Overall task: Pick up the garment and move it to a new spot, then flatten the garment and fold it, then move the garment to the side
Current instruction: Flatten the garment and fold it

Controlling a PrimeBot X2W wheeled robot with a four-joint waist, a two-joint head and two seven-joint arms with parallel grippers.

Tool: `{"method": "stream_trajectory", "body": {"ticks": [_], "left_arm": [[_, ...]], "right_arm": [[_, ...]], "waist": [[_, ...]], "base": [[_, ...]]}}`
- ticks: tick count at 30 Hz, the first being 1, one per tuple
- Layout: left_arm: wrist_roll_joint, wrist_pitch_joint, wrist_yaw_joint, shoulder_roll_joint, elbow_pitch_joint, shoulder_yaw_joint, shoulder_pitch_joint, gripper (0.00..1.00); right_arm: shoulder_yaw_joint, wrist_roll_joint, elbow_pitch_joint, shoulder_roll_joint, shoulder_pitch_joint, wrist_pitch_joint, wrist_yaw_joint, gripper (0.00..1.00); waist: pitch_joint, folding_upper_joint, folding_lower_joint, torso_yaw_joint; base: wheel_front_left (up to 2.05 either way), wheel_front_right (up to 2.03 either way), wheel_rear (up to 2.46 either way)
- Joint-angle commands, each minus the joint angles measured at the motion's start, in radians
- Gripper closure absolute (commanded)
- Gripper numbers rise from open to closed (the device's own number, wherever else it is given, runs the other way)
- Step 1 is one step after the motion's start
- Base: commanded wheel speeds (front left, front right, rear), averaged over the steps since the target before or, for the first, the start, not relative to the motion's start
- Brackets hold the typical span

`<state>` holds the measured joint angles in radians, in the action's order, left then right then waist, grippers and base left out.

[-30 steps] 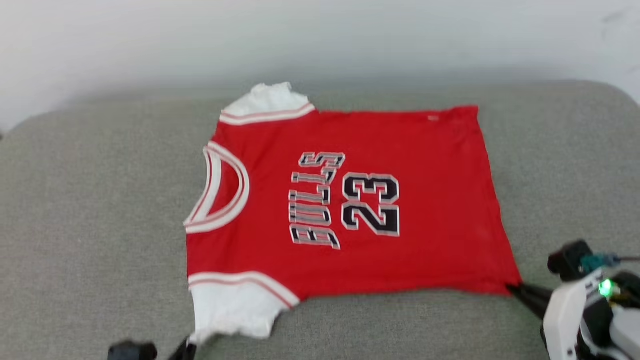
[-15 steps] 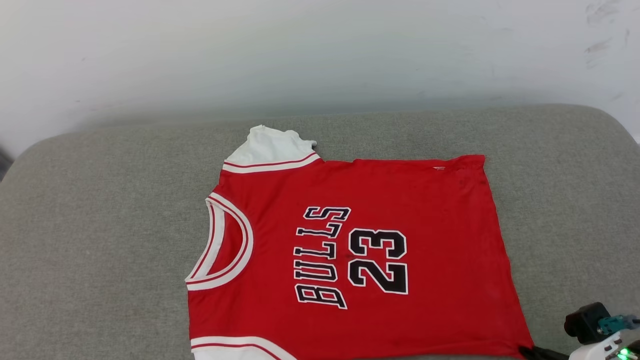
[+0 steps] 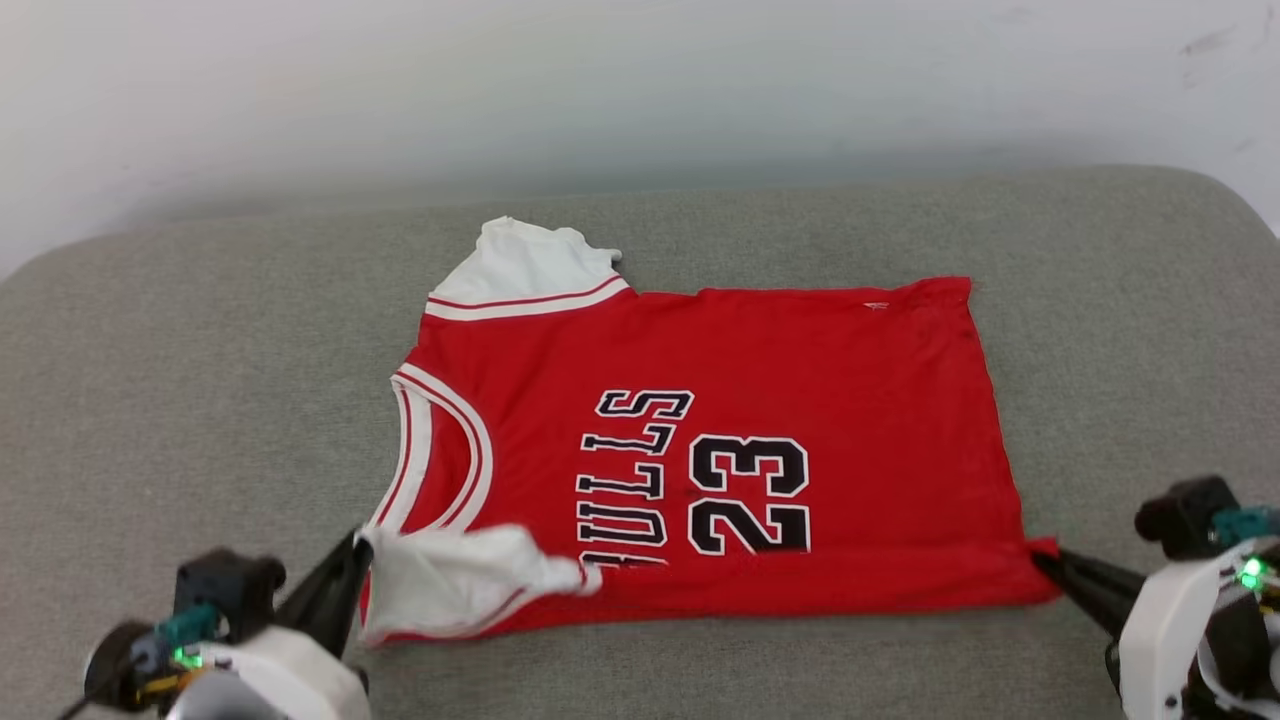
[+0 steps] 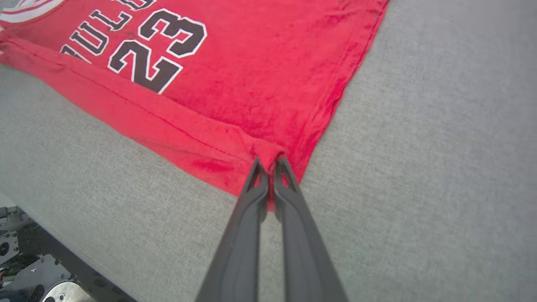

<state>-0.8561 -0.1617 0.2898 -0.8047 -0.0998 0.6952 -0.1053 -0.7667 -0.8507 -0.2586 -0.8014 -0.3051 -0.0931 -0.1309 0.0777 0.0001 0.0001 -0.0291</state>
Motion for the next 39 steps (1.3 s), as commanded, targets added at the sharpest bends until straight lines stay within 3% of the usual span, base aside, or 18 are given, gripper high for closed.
{"method": "stream_trajectory", "body": {"ticks": [1,15,25,33,34,35,36,39], "left_arm": [[0.009,0.007,-0.011,0.006,0.007,-0.008,-0.045,1.0],[0.044,0.078,-0.106,0.071,0.225,-0.018,-0.353,1.0],[0.049,0.086,-0.206,0.148,0.477,0.026,-0.461,1.0],[0.041,0.073,-0.282,0.21,0.66,0.05,-0.517,1.0],[0.04,0.074,-0.289,0.207,0.671,0.05,-0.523,0.25],[0.043,0.077,-0.293,0.203,0.679,0.051,-0.531,0.0],[0.049,0.076,-0.298,0.198,0.683,0.053,-0.541,0.0],[0.052,0.094,-0.311,0.181,0.679,0.055,-0.562,0.0]], "right_arm": [[0.021,0.011,0.014,0.013,-0.025,-0.013,0.0,1.0],[0.11,0.059,-0.02,0.098,-0.165,-0.112,0.0,1.0],[0.064,0.07,-0.14,0.156,-0.254,-0.136,0.0,1.0],[-0.001,0.062,-0.194,0.18,-0.285,-0.104,0.0,1.0],[-0.001,0.053,-0.196,0.182,-0.286,-0.097,0.0,0.83],[-0.001,0.047,-0.197,0.18,-0.286,-0.09,0.0,0.41],[-0.003,0.052,-0.193,0.175,-0.288,-0.082,0.0,0.0],[0.002,0.047,-0.178,0.162,-0.282,-0.059,0.0,0.0]], "waist": [[0.014,-0.0001,-0.0001,-0.011],[0.164,-0.0001,-0.0001,-0.038],[0.239,-0.0001,-0.0001,-0.037],[0.226,-0.0001,-0.0001,-0.036],[0.218,-0.0001,-0.0001,-0.035],[0.21,-0.0001,-0.0001,-0.033],[0.202,-0.0001,-0.0001,-0.03],[0.178,-0.0001,-0.0001,-0.022]], "base": [[0.0,0.0,0.0],[0.0,0.0,0.0],[0.0,0.0,0.0],[0.0,0.0,0.0],[0.0,0.0,0.0],[0.0,0.0,0.0],[0.0,0.0,0.0],[0.0,0.0,0.0]]}}
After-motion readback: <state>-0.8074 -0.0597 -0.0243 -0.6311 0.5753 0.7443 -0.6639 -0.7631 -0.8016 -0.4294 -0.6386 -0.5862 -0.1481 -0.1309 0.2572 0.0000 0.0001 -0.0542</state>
